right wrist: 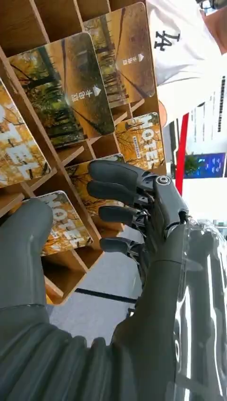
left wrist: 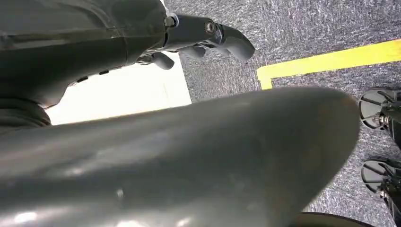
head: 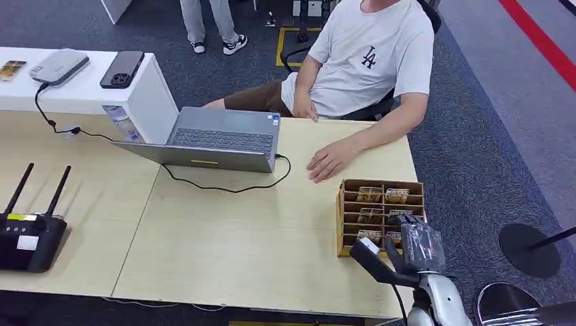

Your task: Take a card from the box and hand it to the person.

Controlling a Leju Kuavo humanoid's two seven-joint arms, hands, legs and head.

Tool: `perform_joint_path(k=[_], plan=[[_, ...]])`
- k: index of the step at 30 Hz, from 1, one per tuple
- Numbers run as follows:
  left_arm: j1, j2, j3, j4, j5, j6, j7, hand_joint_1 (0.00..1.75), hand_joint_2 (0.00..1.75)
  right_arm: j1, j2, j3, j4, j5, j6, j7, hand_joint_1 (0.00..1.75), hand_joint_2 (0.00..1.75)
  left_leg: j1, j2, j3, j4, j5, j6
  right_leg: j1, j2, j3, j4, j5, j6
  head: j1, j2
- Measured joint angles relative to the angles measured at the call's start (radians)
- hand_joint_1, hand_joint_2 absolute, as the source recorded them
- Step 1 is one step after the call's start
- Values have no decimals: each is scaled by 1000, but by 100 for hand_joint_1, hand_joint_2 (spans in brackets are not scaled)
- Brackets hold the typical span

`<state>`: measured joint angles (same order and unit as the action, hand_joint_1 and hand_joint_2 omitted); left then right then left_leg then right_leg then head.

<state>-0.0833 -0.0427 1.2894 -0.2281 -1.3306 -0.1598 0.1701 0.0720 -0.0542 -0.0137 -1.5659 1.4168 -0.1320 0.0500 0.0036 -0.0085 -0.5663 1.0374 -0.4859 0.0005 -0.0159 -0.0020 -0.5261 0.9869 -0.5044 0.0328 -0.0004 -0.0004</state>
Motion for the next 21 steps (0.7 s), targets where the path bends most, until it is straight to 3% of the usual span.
perform_joint_path(k=[8,13,21], plan=[[0,0,0,0,10,0,6,0,0,-15,0,0,26,0,0,-3,91,175,0,0,0,0,0,0,0,0,0,0,0,0,0,0],[0,0,0,0,10,0,0,0,0,-16,0,0,27,0,0,-3,79,175,0,0,0,0,0,0,0,0,0,0,0,0,0,0],[0,0,0,0,8,1,-4,0,0,-14,0,0,24,0,-2,-2,80,175,0,0,0,0,0,0,0,0,0,0,0,0,0,0]])
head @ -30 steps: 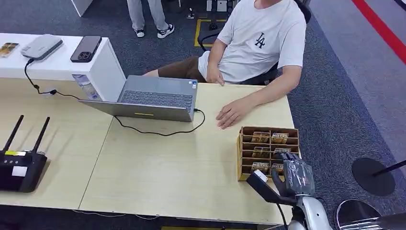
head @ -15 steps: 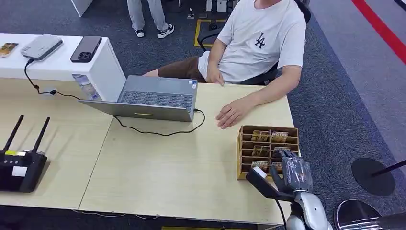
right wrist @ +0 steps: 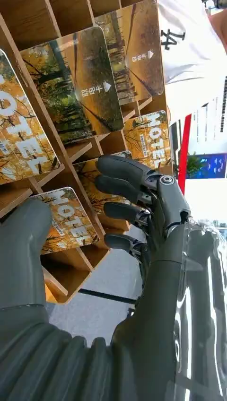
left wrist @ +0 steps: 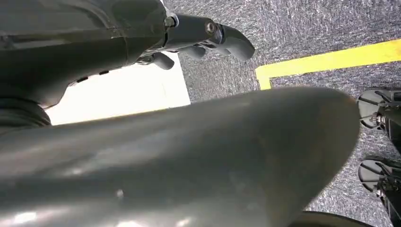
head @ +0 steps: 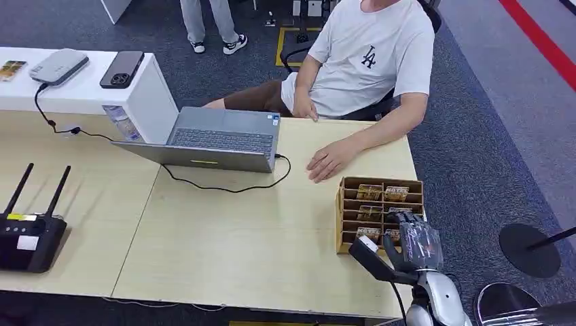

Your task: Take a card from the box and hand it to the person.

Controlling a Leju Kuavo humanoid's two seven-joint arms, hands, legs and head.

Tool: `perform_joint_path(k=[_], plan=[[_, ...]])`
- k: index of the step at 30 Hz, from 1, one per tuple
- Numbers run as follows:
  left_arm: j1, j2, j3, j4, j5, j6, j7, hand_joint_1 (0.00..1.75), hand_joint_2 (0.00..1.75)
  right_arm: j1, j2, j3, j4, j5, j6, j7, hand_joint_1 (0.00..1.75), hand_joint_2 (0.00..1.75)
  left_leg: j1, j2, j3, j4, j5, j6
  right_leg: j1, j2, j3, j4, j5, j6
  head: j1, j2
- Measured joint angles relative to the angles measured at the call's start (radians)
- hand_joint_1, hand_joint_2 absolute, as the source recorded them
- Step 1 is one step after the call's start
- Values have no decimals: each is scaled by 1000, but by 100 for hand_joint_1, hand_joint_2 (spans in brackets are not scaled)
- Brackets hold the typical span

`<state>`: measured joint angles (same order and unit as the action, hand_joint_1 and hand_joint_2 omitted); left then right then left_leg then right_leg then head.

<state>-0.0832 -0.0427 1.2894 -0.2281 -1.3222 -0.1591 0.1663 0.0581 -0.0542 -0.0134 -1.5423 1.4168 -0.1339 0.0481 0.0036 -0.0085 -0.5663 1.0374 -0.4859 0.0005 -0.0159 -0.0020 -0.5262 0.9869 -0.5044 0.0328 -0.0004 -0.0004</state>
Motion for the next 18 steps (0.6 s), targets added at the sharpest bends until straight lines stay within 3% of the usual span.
perform_joint_path(k=[6,18], plan=[[0,0,0,0,0,2,-3,0,0,8,0,0,-13,2,-5,3,73,175,0,0,0,0,0,0,0,0,0,0,0,0,0,0],[0,-2,0,0,1,6,1,0,0,100,0,-2,-209,11,-16,12,73,175,0,0,0,0,0,0,0,0,0,0,0,0,0,0]])
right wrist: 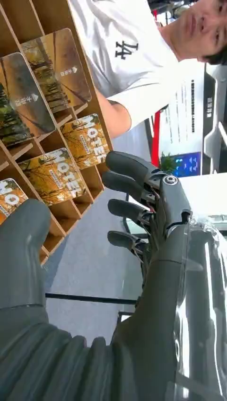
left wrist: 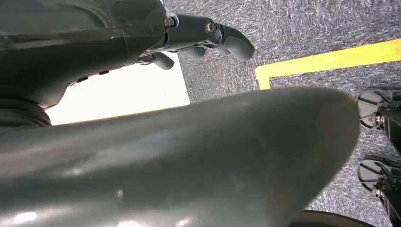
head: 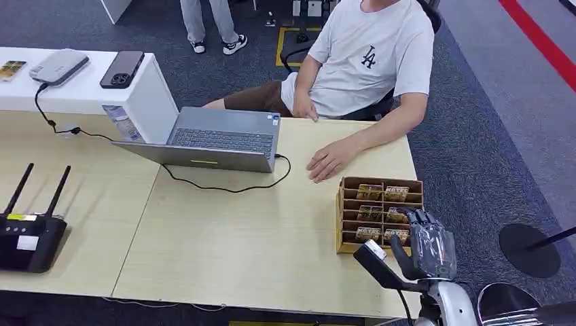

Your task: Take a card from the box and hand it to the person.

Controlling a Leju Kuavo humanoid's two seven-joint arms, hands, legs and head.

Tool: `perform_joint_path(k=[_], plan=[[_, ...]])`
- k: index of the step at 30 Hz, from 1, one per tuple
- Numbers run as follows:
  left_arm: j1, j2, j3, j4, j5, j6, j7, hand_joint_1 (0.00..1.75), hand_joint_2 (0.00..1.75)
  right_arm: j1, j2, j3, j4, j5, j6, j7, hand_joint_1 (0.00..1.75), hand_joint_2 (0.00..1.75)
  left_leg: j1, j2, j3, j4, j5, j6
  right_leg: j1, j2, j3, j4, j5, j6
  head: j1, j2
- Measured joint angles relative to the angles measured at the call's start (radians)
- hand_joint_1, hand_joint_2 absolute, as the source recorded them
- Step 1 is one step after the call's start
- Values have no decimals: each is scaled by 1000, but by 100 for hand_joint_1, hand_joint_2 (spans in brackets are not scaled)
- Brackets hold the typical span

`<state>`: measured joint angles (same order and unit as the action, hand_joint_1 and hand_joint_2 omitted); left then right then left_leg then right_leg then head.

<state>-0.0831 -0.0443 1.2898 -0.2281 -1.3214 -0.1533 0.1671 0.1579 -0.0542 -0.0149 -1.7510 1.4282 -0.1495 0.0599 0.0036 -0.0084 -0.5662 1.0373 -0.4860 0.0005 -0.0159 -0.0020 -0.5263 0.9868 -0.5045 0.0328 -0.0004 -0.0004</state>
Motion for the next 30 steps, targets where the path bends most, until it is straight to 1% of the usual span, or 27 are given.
perform_joint_path(k=[4,6,9,12,13,17,18,23,26,28,30], plan=[[0,-1,0,0,5,1,6,0,0,5,1,1,-13,4,19,-2,72,175,0,0,0,0,0,0,0,0,0,0,0,0,0,0],[0,-1,0,0,6,2,9,0,0,5,1,1,-14,5,31,-2,75,175,0,0,0,0,0,0,0,0,0,0,0,0,0,0],[0,-2,0,0,6,2,11,0,0,4,2,4,-13,11,51,0,72,175,0,0,0,0,0,0,0,0,0,0,0,0,0,0],[0,-2,0,0,6,2,11,0,0,2,4,10,-6,15,66,3,73,175,0,0,0,0,0,0,0,0,0,0,0,0,0,0],[0,-2,0,0,5,1,11,0,0,2,4,10,-2,15,68,5,77,175,0,0,0,0,0,0,0,0,0,0,0,0,0,0],[-1,-3,0,0,0,1,9,0,0,-4,5,11,14,14,72,10,77,175,0,0,0,0,0,0,0,0,0,0,0,0,0,0],[-1,-3,0,0,0,1,9,0,0,-5,5,11,18,14,73,11,82,175,0,0,0,0,0,0,0,0,0,0,0,0,0,0],[-1,-3,0,0,-2,0,7,0,0,-9,5,11,41,12,74,11,84,175,0,0,0,0,0,0,0,0,0,0,0,0,0,0],[-1,-3,0,0,-3,0,5,0,0,-9,5,11,51,10,76,11,82,175,0,0,0,0,0,0,0,0,0,0,0,0,0,0],[-1,-3,0,0,-4,0,4,0,0,-10,5,10,58,8,76,11,86,175,0,0,0,0,0,0,0,0,0,0,0,0,0,0],[-1,-3,0,0,-6,0,3,0,0,-11,5,7,64,6,76,11,82,175,0,0,0,0,0,0,0,0,0,0,0,0,0,0]])
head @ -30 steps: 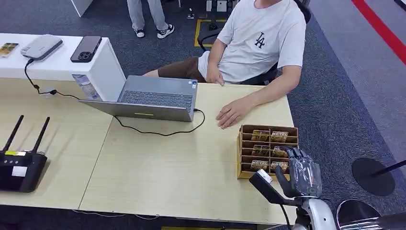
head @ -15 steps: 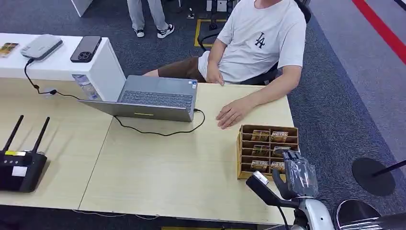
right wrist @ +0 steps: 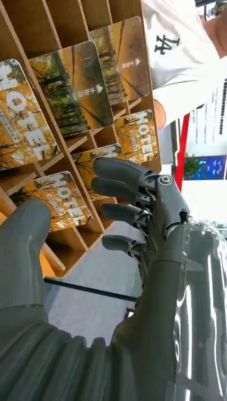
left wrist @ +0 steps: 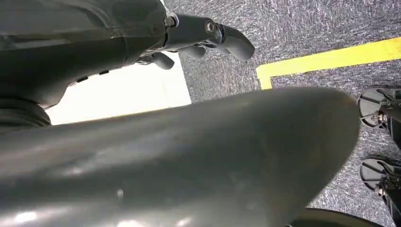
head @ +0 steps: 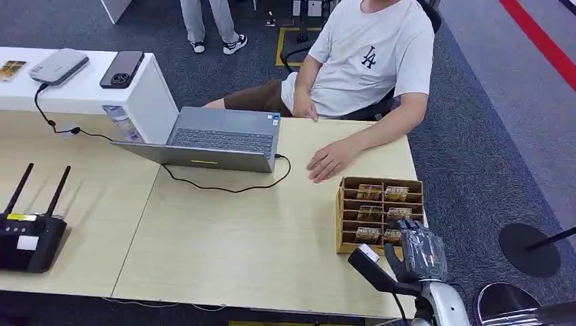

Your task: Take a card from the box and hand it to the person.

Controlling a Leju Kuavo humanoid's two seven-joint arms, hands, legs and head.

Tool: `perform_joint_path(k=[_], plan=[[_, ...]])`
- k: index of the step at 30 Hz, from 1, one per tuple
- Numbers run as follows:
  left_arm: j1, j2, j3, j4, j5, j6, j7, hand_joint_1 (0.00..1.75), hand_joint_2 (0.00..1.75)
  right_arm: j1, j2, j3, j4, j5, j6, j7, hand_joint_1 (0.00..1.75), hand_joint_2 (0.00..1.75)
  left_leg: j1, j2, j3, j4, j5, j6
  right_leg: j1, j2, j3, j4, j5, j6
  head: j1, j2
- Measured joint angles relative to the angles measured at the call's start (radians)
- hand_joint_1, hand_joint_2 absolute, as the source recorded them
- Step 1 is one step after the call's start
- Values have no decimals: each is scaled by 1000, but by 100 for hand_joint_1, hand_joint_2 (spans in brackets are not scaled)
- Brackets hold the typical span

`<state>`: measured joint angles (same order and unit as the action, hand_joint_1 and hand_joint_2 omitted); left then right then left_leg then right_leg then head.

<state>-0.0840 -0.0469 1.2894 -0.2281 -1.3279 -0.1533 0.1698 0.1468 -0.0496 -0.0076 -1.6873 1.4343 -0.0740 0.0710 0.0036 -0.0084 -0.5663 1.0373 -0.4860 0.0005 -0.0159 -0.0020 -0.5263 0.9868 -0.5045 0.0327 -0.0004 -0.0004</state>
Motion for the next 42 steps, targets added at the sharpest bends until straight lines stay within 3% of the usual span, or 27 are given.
perform_joint_path(k=[7,18,23,31,32,37,42], plan=[[0,0,0,0,-3,0,-6,0,0,-2,0,-8,17,-4,0,0,75,175,0,0,0,0,0,0,0,0,0,0,0,0,0,0],[0,0,0,0,-3,-3,-6,0,0,-10,0,-9,35,-6,-3,-4,79,175,0,0,0,0,0,0,0,0,0,0,0,0,0,0],[0,0,0,0,-3,-3,-6,0,0,-15,0,-9,40,-6,-3,-9,87,175,0,0,0,0,0,0,0,0,0,0,0,0,0,0],[0,0,0,0,-3,-3,-9,0,0,-16,0,-10,40,-6,-6,-9,87,175,0,0,0,0,0,0,0,0,0,0,0,0,0,0],[0,0,0,0,-3,-3,-9,0,0,-16,0,-10,40,-7,-7,-9,96,175,0,0,0,0,0,0,0,0,0,0,0,0,0,0],[0,0,0,0,-3,-3,-9,0,0,-17,0,-10,40,-7,-10,-10,105,175,0,0,0,0,0,0,0,0,0,0,0,0,0,0],[0,0,0,0,-3,-3,-9,0,0,-18,0,-11,40,-7,-11,-10,103,175,0,0,0,0,0,0,0,0,0,0,0,0,0,0]])
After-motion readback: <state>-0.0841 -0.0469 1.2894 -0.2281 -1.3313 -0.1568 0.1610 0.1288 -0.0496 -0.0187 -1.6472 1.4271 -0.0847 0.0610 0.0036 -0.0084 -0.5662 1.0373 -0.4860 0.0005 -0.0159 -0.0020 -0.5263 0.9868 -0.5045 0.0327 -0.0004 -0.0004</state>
